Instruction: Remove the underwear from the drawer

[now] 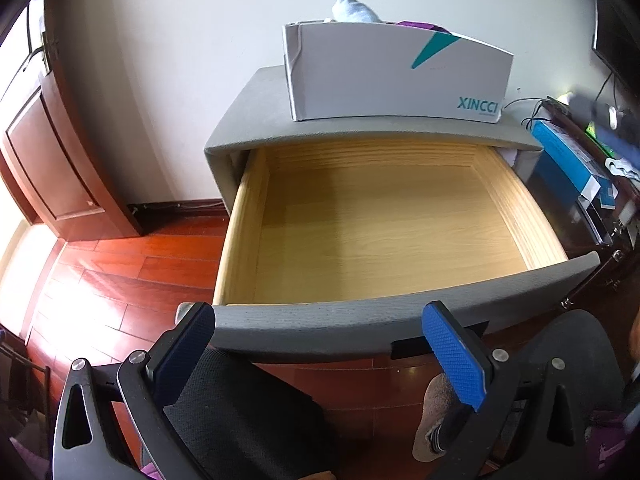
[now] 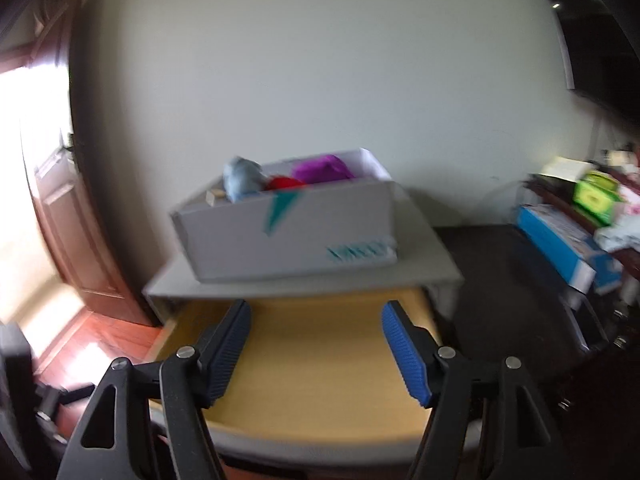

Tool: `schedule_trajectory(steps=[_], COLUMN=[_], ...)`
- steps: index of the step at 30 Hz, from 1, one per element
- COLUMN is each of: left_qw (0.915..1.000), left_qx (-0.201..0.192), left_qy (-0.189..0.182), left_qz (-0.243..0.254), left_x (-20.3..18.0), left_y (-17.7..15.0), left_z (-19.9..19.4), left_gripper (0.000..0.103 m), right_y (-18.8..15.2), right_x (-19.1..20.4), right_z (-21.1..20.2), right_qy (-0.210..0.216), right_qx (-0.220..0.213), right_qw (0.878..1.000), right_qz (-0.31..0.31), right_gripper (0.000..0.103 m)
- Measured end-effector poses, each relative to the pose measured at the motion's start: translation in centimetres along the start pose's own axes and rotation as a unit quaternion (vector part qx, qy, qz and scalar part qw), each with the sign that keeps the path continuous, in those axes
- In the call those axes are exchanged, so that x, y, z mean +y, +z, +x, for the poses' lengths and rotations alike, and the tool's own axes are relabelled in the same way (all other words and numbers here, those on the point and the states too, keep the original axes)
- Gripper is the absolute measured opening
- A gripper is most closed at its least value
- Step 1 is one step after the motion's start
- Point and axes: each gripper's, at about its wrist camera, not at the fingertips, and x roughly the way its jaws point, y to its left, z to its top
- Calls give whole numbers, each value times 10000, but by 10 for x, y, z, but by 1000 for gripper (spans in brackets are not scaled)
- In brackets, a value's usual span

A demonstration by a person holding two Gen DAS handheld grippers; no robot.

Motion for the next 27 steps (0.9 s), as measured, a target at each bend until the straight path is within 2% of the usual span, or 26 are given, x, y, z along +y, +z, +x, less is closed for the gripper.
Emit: schedule_trajectory(steps=[1,3,7,12,17,27], left_qw=[10000,10000,9998,9994,9986,9996], left_qx=[-19,-72,-156,-214,-372,-186], left_qy=[-20,-12,-1,-16,-49,-140], left_qz=[11,27,97,257,360,140], left_x=[-1,-4,-10,-20,-27,-23], left_y=[0,-1,0,5,10,19], left_z=[-1,-2,-5,-9,-17,-14], left_gripper=[103,103,103,103,103,103], right_y=[-7,-16,-12,-6,-2,-4], right_x=[0,-1,2,4,2,12], right_z=[-2,-6,-9,-13,-15,-15], right_qy=[-139,-149,-433,-487,-309,-179], right_qx=[48,44,-108,-407,-434,-390], right_qw=[9999,9999,9990,9980,9985,9990], right_qz=[-37,20,104,68,92,-142], right_gripper=[71,71,71,77,77,77])
